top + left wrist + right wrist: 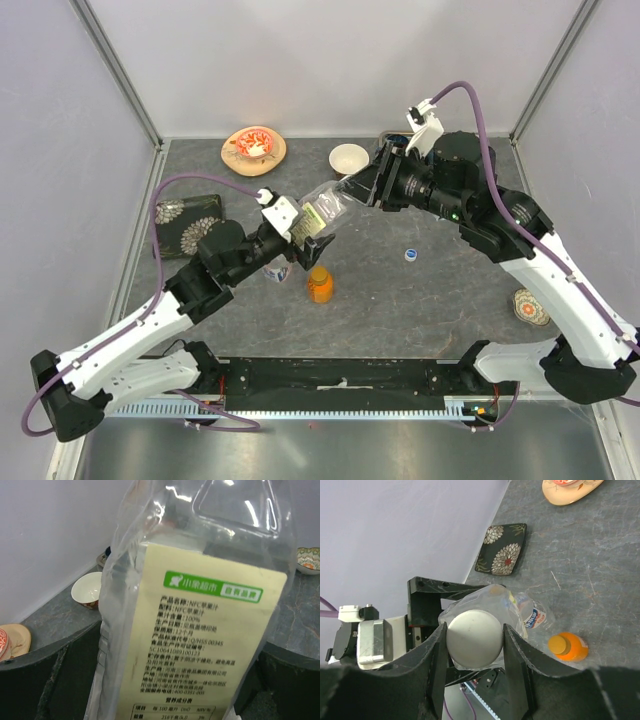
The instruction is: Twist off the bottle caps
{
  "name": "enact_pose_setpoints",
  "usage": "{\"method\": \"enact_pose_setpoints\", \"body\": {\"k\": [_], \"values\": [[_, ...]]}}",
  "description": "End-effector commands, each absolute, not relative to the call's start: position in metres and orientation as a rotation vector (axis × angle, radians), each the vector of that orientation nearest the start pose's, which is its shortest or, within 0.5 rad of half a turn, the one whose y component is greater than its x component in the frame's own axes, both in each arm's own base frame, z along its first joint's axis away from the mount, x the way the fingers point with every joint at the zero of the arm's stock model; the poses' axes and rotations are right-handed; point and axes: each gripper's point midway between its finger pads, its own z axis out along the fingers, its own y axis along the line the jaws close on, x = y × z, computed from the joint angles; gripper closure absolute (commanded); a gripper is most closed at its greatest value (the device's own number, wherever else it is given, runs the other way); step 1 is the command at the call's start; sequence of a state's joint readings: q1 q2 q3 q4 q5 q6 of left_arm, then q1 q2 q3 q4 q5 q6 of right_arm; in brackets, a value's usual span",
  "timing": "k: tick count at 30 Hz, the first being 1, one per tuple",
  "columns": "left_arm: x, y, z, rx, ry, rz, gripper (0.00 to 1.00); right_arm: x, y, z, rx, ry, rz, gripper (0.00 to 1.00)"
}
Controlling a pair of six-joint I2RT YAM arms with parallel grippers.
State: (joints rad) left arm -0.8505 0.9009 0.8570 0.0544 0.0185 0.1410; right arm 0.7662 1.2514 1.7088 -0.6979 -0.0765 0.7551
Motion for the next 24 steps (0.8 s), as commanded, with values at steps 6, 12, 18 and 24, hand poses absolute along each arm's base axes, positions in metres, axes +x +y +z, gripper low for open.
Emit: {"method": "enact_pose_setpoints", "body": {"k": [6, 12, 18, 24], "values": [[0.239, -0.279, 0.333, 0.828, 1.350, -0.582, 0.12, 0.186, 0.315, 0.479, -0.227, 1.897, 1.492, 1.00], [0.234, -0.285, 0.330, 0.864, 1.341, -0.615, 0.46, 0.182, 0.316, 0.479, -0.230, 1.894, 1.521, 1.00], [0.228, -0.285, 0.335, 0.868, 1.317, -0.638, 0.61, 0.178, 0.317, 0.479, -0.232, 1.892, 1.546, 1.00], [0.206, -0.280, 0.349, 0.898, 1.248, -0.708, 0.87, 0.181, 0.306, 0.484, -0.215, 1.848, 1.492, 0.89]]}}
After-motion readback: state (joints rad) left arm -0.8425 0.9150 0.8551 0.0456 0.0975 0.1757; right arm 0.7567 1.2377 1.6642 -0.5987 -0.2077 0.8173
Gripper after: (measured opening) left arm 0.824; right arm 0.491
